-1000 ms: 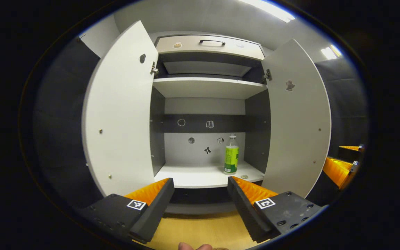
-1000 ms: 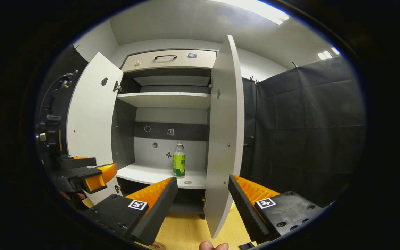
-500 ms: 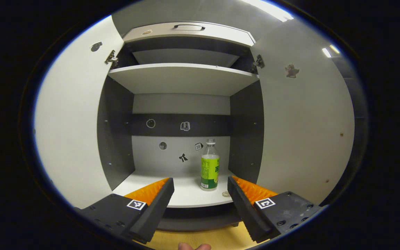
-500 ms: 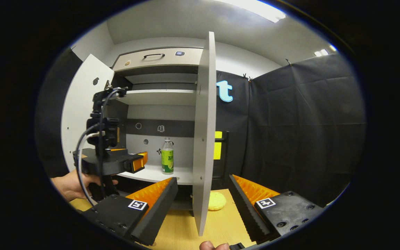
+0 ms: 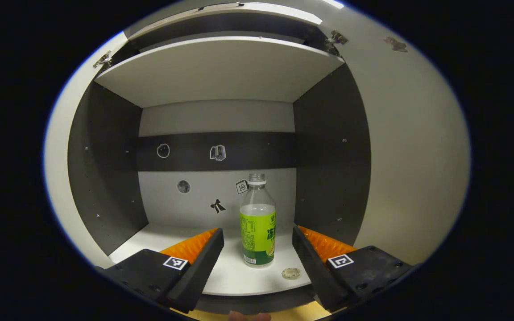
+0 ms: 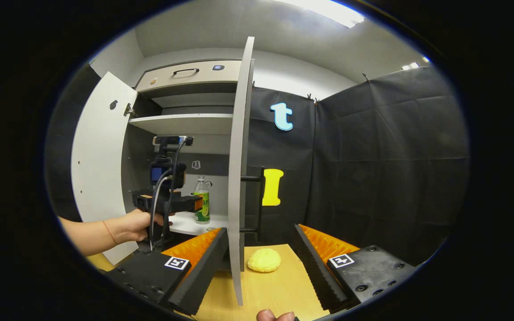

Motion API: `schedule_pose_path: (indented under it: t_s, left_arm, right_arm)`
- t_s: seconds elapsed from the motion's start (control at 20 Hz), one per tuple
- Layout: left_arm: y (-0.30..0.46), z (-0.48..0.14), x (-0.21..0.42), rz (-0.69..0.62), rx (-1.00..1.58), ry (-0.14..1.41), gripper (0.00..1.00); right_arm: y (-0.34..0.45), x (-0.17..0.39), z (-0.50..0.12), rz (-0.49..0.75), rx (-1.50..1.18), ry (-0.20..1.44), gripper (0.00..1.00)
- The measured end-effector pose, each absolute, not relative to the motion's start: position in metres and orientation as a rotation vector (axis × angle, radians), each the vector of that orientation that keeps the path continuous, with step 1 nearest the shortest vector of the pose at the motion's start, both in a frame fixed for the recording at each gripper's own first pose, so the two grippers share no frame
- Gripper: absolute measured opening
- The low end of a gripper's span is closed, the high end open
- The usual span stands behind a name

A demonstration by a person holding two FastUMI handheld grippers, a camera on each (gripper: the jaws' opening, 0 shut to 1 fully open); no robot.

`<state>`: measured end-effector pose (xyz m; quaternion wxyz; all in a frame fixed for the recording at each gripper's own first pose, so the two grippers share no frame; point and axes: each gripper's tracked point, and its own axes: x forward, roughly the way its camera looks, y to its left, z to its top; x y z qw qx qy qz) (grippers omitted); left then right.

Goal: Grasp the bottle in the cabinet with the left hand and place it on the coaster, then close the right door with the right hand and the left door with the left hand.

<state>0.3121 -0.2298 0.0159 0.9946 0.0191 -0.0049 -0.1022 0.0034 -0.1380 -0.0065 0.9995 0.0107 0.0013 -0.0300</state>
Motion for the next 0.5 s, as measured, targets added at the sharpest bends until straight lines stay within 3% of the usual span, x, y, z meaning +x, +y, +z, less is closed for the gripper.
schedule_pose_path:
  t_s: [0.5]
  left_arm:
    - [-0.238, 0.001, 0.388, -0.135, 0.075, 0.015, 0.98]
  right_arm:
    - [-0.163, 0.018, -0.014, -0.055, 0.001, 0.007, 0.98]
